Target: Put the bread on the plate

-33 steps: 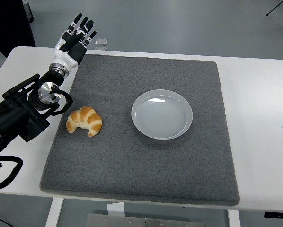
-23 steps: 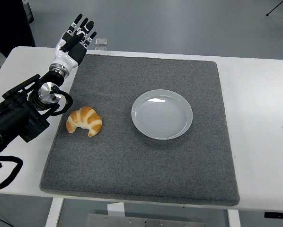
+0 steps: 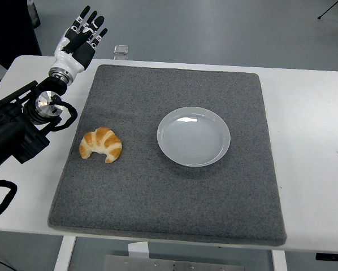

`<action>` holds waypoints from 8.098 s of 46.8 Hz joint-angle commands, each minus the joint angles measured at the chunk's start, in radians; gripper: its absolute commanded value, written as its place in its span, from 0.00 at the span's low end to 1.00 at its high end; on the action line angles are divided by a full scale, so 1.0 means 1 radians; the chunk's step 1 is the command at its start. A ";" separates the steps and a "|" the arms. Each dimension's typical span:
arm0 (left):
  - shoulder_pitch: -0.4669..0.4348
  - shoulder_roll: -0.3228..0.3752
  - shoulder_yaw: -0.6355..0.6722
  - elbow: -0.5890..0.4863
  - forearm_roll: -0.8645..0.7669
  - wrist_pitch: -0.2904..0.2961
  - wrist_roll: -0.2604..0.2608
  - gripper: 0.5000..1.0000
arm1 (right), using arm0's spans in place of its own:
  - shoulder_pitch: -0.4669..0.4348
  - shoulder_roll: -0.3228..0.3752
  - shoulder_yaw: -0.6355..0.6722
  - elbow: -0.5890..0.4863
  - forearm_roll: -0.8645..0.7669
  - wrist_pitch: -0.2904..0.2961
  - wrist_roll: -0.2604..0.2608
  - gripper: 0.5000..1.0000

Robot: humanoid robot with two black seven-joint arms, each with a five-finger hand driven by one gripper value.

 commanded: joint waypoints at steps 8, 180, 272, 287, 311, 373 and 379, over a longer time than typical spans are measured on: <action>-0.044 0.095 0.142 -0.122 0.003 0.001 0.003 1.00 | 0.000 0.000 0.000 0.000 0.000 0.000 0.000 0.90; -0.289 0.492 0.739 -0.652 1.433 -0.068 0.037 0.86 | 0.000 0.000 0.000 0.000 0.000 0.000 0.000 0.90; -0.538 0.494 0.467 -0.629 1.414 -0.146 0.031 0.00 | 0.000 0.000 -0.002 0.000 0.000 0.000 0.000 0.91; -0.540 0.376 0.417 -0.636 1.414 -0.128 0.020 0.00 | 0.000 0.000 0.000 0.000 0.000 0.000 0.000 0.90; -0.478 0.155 0.430 -0.610 1.446 -0.056 0.033 0.00 | 0.000 0.000 0.000 0.000 0.000 0.000 0.000 0.90; -0.314 -0.041 0.581 -0.359 1.623 0.104 0.034 0.00 | 0.000 0.000 0.000 0.000 0.000 0.000 0.000 0.90; -0.312 -0.043 0.581 -0.353 1.623 0.104 0.034 0.00 | 0.000 0.000 0.000 0.000 0.000 0.000 0.000 0.90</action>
